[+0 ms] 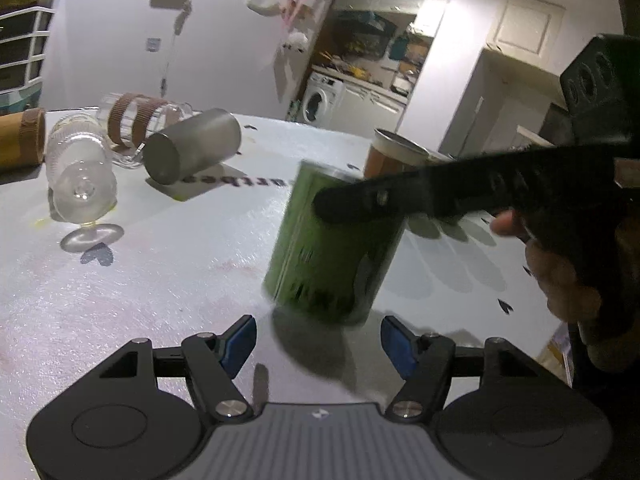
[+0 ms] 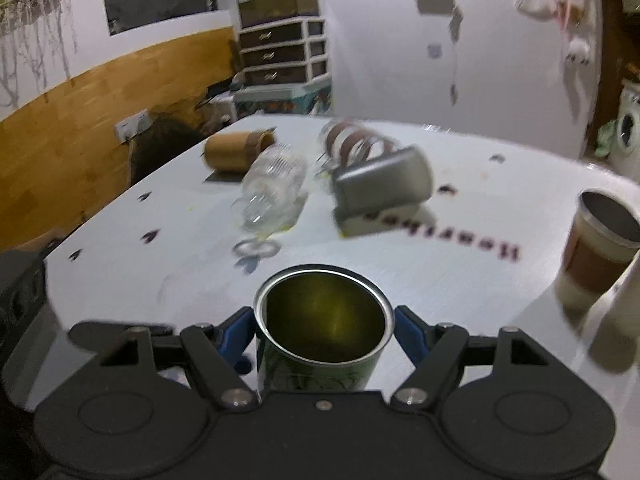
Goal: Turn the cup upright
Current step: 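Hold the can in the left tool while the right tool grasps its rim, then lower the can upright beside the cups and open the right tool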
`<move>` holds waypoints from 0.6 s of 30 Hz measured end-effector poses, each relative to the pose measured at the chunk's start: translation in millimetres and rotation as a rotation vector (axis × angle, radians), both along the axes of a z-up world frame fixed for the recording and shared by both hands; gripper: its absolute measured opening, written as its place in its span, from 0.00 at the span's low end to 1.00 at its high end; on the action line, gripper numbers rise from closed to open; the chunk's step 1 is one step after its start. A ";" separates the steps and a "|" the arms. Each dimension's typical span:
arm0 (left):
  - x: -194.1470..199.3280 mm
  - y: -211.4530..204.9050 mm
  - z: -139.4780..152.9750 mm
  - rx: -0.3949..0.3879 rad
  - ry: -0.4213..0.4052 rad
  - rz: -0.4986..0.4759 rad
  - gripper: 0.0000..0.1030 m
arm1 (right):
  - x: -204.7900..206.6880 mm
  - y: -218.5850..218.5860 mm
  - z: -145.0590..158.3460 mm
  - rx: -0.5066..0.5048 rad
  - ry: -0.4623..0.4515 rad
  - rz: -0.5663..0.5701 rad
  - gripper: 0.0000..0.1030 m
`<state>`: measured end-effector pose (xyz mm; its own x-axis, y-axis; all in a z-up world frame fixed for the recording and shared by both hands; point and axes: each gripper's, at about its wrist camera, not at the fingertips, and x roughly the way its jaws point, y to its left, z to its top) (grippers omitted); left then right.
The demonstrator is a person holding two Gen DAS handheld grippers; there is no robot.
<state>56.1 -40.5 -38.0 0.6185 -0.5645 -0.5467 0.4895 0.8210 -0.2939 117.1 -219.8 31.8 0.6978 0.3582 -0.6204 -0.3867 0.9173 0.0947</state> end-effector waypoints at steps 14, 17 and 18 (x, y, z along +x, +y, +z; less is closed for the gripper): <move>-0.2 -0.8 -1.0 0.045 -0.087 0.063 0.67 | 97.9 -38.0 -14.1 -0.130 -0.121 -0.325 0.74; 1.4 1.6 -2.3 0.034 -0.085 0.071 0.67 | 112.7 -37.5 -20.9 -0.161 -0.138 -0.355 0.74; 1.9 2.2 -2.8 0.032 -0.084 0.072 0.67 | 116.3 -37.1 -23.0 -0.178 -0.145 -0.368 0.74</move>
